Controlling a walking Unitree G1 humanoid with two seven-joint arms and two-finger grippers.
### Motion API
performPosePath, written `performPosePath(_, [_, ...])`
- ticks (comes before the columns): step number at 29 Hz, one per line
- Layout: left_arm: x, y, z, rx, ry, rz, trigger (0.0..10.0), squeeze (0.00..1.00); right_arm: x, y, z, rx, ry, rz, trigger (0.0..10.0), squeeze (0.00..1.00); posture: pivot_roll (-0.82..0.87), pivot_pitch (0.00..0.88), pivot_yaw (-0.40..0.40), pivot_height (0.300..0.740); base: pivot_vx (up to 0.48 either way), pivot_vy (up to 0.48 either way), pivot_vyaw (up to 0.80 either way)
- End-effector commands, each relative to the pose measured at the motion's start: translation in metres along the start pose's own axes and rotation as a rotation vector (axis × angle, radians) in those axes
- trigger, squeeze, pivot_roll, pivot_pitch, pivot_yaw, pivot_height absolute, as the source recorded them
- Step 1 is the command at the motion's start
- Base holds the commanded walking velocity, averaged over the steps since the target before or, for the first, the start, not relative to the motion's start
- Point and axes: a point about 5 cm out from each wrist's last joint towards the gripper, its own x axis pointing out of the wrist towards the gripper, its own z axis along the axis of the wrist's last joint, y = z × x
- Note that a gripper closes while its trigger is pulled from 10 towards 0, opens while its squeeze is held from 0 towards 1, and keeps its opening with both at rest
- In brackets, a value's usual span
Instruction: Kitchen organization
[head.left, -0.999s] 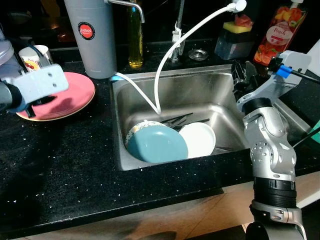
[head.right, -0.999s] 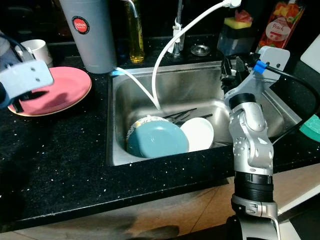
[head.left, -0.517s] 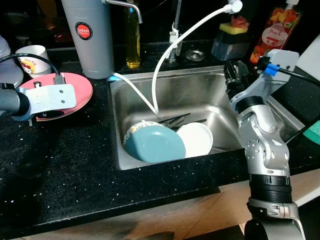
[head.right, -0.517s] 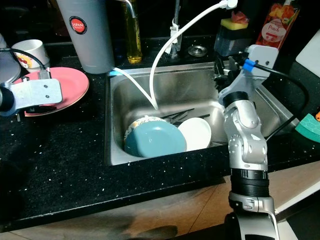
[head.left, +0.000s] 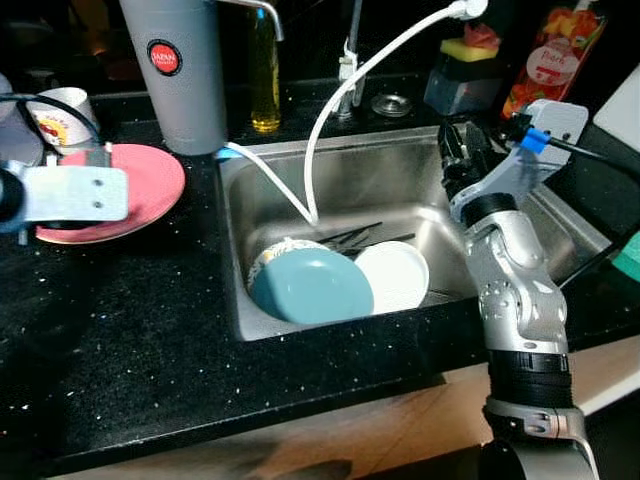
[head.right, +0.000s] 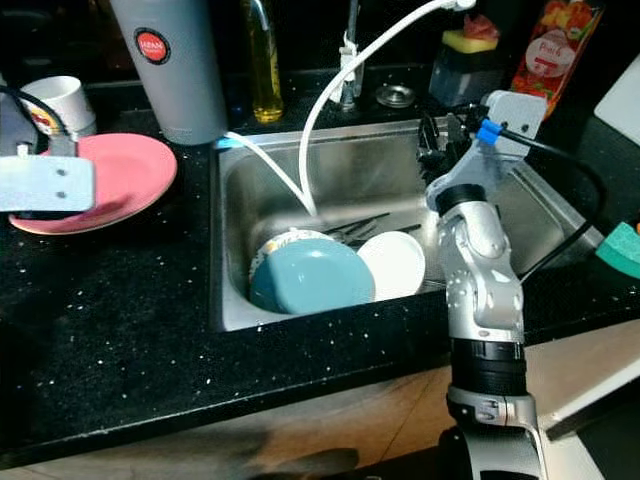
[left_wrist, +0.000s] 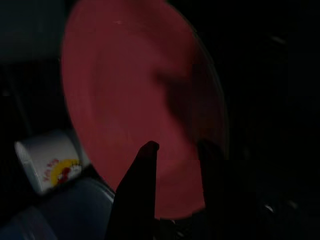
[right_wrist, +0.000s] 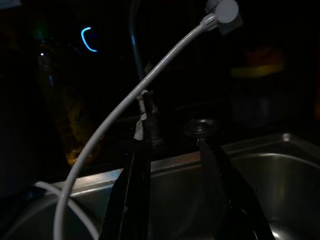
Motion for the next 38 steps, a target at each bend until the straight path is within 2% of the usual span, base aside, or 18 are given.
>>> performPosePath(1, [-0.015,0.001,-0.002,0.009,0.001,-0.004,10.0,0.0,-0.001,0.003,-0.005,0.012,0.008,0.006,10.0,0.13,0.13,0.109,0.025,0.74,0.0,0.0,0.0])
performPosePath(2, [-0.015,0.001,-0.002,0.009,0.001,-0.004,10.0,0.0,-0.001,0.003,-0.005,0.012,0.008,0.006,10.0,0.13,0.13,0.109,0.025,0.74,0.0,0.0,0.0])
performPosePath(4, [-0.022,-0.002,0.003,0.003,-0.045,-0.029,10.0,0.06,0.0,0.008,-0.008,0.02,0.016,0.022,10.0,0.13,0.14,0.099,0.025,0.74,0.0,0.0,0.0])
performPosePath(5, [-0.023,-0.006,0.005,0.006,-0.06,-0.055,10.0,0.0,0.001,0.009,-0.008,0.021,0.017,0.028,10.0,0.13,0.14,0.099,0.025,0.74,0.0,0.0,0.0])
performPosePath(8, [-0.022,-0.012,0.009,-0.012,-0.093,-0.093,10.0,0.0,0.002,0.01,-0.009,0.027,0.016,0.031,10.0,0.13,0.17,0.101,0.029,0.74,0.0,0.0,0.0])
performPosePath(16, [-0.026,-0.012,0.01,-0.014,-0.098,-0.089,10.0,0.0,0.0,0.014,-0.016,0.046,0.027,0.035,10.0,0.13,0.17,0.091,0.027,0.74,0.0,0.0,0.0])
performPosePath(20, [-0.019,-0.017,0.001,-0.023,-0.044,-0.085,10.0,0.0,0.002,0.013,-0.014,0.045,0.023,0.033,10.0,0.13,0.17,0.094,0.022,0.74,0.0,0.0,0.0])
performPosePath(22, [-0.019,-0.017,0.001,-0.023,-0.044,-0.085,10.0,0.0,0.002,0.013,-0.014,0.045,0.023,0.033,10.0,0.13,0.17,0.094,0.022,0.74,0.0,0.0,0.0])
performPosePath(25, [-0.008,-0.02,-0.002,-0.075,-0.051,-0.073,9.7,0.0,0.003,0.013,-0.014,0.045,0.02,0.034,10.0,0.13,0.16,0.096,0.017,0.74,0.0,0.0,0.0])
performPosePath(28, [-0.002,-0.02,-0.003,-0.087,-0.043,-0.065,9.6,0.0,0.003,0.013,-0.014,0.045,0.02,0.035,10.0,0.13,0.16,0.098,0.012,0.74,0.0,0.0,0.0])
performPosePath(29, [0.0,-0.02,-0.003,-0.095,-0.043,-0.059,9.3,0.0,0.003,0.013,-0.014,0.043,0.019,0.036,10.0,0.13,0.16,0.098,0.012,0.74,0.0,0.0,0.0])
performPosePath(30, [0.001,-0.019,-0.004,-0.104,-0.041,-0.052,7.2,0.0,0.003,0.012,-0.014,0.042,0.019,0.036,10.0,0.13,0.16,0.099,0.011,0.74,0.0,0.0,0.0])
performPosePath(32, [0.003,-0.018,-0.005,-0.115,-0.034,-0.042,8.4,0.0,0.003,0.012,-0.013,0.04,0.016,0.036,10.0,0.13,0.16,0.099,0.011,0.74,0.0,0.0,0.0])
performPosePath(33, [0.003,-0.018,-0.005,-0.115,-0.034,-0.042,8.4,0.0,0.003,0.012,-0.013,0.04,0.016,0.036,10.0,0.13,0.16,0.099,0.011,0.74,0.0,0.0,0.0])
performPosePath(34, [0.003,-0.018,-0.005,-0.114,-0.032,-0.042,9.0,0.0,0.003,0.011,-0.013,0.039,0.015,0.035,10.0,0.13,0.16,0.097,0.012,0.74,0.0,0.0,0.0])
performPosePath(38, [0.003,-0.019,-0.005,-0.119,-0.032,-0.045,9.7,0.0,0.004,0.011,-0.013,0.039,0.015,0.033,10.0,0.13,0.16,0.095,0.013,0.74,0.0,0.0,0.0])
